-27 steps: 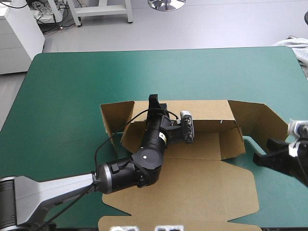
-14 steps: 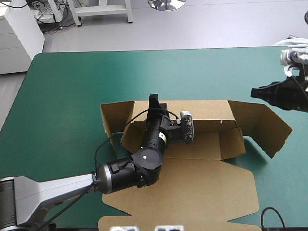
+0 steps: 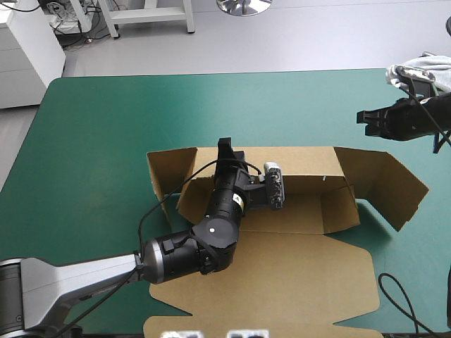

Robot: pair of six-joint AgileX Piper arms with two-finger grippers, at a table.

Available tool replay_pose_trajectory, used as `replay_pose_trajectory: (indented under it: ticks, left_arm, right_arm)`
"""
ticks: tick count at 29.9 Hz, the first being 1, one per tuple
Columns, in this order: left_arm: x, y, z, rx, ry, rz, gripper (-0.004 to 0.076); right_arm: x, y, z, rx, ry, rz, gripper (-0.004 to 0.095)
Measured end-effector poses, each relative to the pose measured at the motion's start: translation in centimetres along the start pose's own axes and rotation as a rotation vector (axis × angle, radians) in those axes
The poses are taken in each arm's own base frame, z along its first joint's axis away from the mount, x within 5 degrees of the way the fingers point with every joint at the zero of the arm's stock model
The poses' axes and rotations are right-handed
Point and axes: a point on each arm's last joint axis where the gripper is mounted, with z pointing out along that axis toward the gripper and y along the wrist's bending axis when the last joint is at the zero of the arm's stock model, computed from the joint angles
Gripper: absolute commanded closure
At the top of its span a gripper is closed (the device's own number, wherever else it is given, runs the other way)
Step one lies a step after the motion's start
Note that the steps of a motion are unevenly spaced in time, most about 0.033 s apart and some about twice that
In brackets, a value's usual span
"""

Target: Fold the box

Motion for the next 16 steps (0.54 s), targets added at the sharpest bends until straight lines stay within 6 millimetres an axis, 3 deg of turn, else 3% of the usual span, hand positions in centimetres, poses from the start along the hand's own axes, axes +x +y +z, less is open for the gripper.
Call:
replay_pose_trajectory:
  ticks: [16]
  left_arm:
    - [0.0,0.0,0.0,0.001,-0.004,0.001,0.0734]
  right_arm:
    - [1.9,-1.3,2.1,0.029,0.16,-0.047,0.0927]
